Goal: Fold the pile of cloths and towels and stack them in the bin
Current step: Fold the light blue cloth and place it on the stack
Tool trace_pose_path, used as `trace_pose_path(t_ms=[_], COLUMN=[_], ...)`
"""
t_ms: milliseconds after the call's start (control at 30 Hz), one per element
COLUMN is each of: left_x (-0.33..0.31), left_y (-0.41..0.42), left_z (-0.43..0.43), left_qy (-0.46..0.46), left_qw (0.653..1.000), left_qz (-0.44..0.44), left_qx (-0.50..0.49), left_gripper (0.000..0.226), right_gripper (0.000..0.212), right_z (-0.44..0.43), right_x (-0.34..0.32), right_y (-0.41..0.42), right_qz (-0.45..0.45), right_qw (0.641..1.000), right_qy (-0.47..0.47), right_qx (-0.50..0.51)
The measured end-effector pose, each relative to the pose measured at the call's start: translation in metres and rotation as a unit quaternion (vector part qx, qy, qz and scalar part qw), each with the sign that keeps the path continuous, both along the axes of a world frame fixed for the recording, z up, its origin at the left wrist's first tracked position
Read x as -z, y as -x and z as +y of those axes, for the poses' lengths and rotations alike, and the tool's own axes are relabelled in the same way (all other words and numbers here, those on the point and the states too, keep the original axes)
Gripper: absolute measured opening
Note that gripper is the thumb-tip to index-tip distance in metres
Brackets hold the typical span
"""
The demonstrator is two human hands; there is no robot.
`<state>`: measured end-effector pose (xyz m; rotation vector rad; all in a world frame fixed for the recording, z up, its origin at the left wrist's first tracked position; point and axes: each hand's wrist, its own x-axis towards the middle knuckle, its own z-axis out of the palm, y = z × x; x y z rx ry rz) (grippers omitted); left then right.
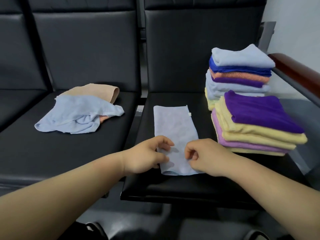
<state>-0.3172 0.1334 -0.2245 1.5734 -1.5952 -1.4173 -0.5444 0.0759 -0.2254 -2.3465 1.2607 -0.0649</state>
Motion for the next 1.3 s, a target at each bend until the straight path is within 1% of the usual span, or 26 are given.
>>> trace_pose_path(t_ms=[33,67,167,200,267,333,400,467,500,567,600,667,700,767,833,900,967,1000,1067,1167,1300], left_x=[-0.001,-0.002,-0.006,-0.007,-0.008,-0.009,-0.009,-0.008,-0.009,-0.011,-0.013,-0.018,-0.021,-0.027,-0.030,-0.034,-0.035,-0.035,-0.031,-0.025,-0.018], left_y=[0.001,0.000,-0.003,-0.003,-0.002,0.000,-0.002,-0.006,-0.008,-0.012,-0.015,-0.023,-0.028,-0.034,-0.037,-0.040,-0.043,-0.044,-0.046,-0.048,-0.047], left_z=[0.005,0.006,0.007,0.007,0.004,0.001,-0.003,-0.007,-0.008,-0.009,-0.010,-0.013,-0.014,-0.015,-0.015,-0.013,-0.012,-0.012,-0.015,-0.026,-0.041], left_qy=[-0.025,-0.036,-0.009,0.009,0.048,0.066,0.095,0.143,0.160,0.177,0.181,0.183,0.182,0.159,0.090,-0.005,-0.083,-0.105,-0.117,-0.085,-0.031], left_qw=[0.999,0.997,0.998,0.999,0.998,0.997,0.993,0.983,0.978,0.974,0.973,0.972,0.972,0.976,0.984,0.987,0.985,0.983,0.981,0.979,0.974], left_qz=[0.043,0.061,0.027,0.009,-0.028,-0.031,-0.046,-0.093,-0.107,-0.107,-0.100,-0.085,-0.079,-0.047,0.011,0.051,0.055,0.054,0.051,0.046,0.038], left_qx=[0.014,0.030,0.057,0.053,0.023,-0.018,-0.053,-0.074,-0.080,-0.091,-0.099,-0.120,-0.128,-0.138,-0.152,-0.155,-0.141,-0.139,-0.149,-0.178,-0.221], left_gripper=[0.046,0.048,0.049,0.045,0.029,0.010,0.007,0.009,0.009,0.009,0.010,0.015,0.018,0.018,0.014,0.012,0.010,0.012,0.017,0.013,0.011], right_gripper=[0.022,0.023,0.025,0.024,0.018,0.011,0.021,0.030,0.029,0.015,0.012,0.017,0.016,0.003,0.007,0.006,0.004,0.005,0.005,0.005,0.014], right_z=[0.001,0.001,0.004,0.006,0.006,0.008,0.011,0.013,0.013,0.011,0.009,0.005,0.002,-0.001,-0.002,-0.001,-0.001,-0.001,-0.003,-0.011,-0.023], right_x=[0.000,-0.001,-0.004,-0.006,-0.007,-0.008,-0.009,-0.009,-0.008,-0.006,-0.007,-0.010,-0.012,-0.017,-0.020,-0.021,-0.021,-0.021,-0.018,-0.016,-0.018], right_y=[0.000,-0.001,-0.002,-0.001,0.001,0.003,0.005,0.005,0.004,0.004,0.004,0.004,0.003,0.001,0.000,0.000,-0.001,-0.003,-0.007,-0.017,-0.029], right_qz=[-0.005,-0.010,-0.019,-0.022,-0.039,-0.064,-0.075,-0.047,-0.029,-0.012,-0.026,-0.105,-0.159,-0.252,-0.314,-0.333,-0.333,-0.331,-0.326,-0.314,-0.272], right_qw=[1.000,1.000,0.999,0.998,0.996,0.993,0.991,0.995,0.997,0.998,0.996,0.986,0.975,0.943,0.905,0.877,0.861,0.857,0.856,0.863,0.894], right_qy=[-0.009,-0.019,-0.041,-0.048,-0.066,-0.086,-0.098,-0.080,-0.054,0.005,0.017,-0.003,-0.032,-0.113,-0.205,-0.275,-0.318,-0.327,-0.329,-0.308,-0.232], right_qx=[0.011,0.020,0.030,0.032,0.040,0.054,0.054,0.044,0.042,0.059,0.079,0.128,0.154,0.187,0.203,0.212,0.217,0.219,0.228,0.249,0.268])
